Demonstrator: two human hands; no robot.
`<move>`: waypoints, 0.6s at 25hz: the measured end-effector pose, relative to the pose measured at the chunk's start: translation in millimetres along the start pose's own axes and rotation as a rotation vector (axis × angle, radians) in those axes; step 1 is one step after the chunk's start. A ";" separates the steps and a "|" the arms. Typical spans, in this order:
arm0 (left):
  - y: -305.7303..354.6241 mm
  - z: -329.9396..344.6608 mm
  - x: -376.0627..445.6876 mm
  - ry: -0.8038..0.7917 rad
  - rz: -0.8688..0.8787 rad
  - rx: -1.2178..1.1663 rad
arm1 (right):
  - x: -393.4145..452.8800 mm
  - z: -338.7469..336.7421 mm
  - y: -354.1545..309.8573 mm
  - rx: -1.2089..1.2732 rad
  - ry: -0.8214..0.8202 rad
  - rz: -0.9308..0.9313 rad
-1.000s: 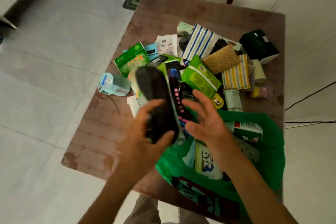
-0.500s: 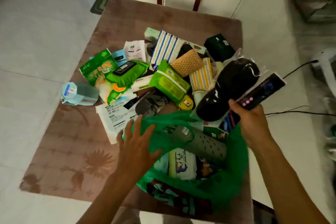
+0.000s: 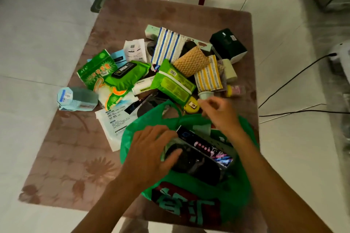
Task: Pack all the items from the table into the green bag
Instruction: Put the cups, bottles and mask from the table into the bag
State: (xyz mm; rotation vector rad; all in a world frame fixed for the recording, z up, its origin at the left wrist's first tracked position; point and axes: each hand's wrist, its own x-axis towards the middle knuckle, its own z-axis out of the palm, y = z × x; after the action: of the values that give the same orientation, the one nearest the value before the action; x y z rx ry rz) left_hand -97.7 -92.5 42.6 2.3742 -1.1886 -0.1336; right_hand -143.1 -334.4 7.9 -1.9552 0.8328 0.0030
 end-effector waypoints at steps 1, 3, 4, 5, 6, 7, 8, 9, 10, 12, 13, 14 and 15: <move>-3.0 15.3 -4.9 -0.153 0.007 0.163 | 23.3 -9.5 8.1 -0.002 0.164 0.055; -11.2 36.8 -11.7 -0.358 -0.090 0.364 | 58.8 -11.3 33.3 -0.198 0.160 0.223; -16.7 40.4 -14.9 -0.391 -0.163 0.379 | 69.0 -1.2 46.3 -0.286 0.061 0.308; -23.7 40.2 -19.9 -0.377 -0.236 0.373 | 76.1 10.1 56.5 -0.346 0.004 0.351; -30.9 36.6 -28.0 -0.321 -0.299 0.342 | 79.7 21.2 61.7 -0.386 -0.004 0.353; -34.9 29.4 -35.5 -0.256 -0.355 0.263 | 81.1 27.3 63.4 -0.403 0.026 0.325; -36.4 20.8 -41.6 -0.178 -0.392 0.137 | 78.7 26.2 59.0 -0.373 0.060 0.306; -35.5 10.3 -45.5 -0.100 -0.404 0.013 | 73.9 21.9 54.3 -0.288 0.104 0.284; -34.9 0.5 -47.2 -0.020 -0.389 -0.089 | 64.0 15.1 45.9 -0.156 0.162 0.246; -33.4 -16.6 -48.4 0.157 -0.379 -0.265 | 29.6 -2.9 25.3 0.123 0.262 0.045; -33.9 -21.5 -51.9 0.233 -0.402 -0.335 | 7.7 -10.8 16.7 0.201 0.255 -0.044; -35.5 -24.7 -56.7 0.286 -0.442 -0.380 | -16.7 -14.5 7.3 0.274 0.170 -0.088; -39.8 -23.1 -63.0 0.312 -0.505 -0.428 | -40.7 -13.2 1.9 0.354 0.013 -0.050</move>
State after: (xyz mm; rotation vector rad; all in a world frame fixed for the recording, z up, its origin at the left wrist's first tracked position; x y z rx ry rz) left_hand -100.9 -14.7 37.0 2.1527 -0.3564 -0.1553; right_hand -179.6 -322.9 27.0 -1.6425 0.7365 -0.1758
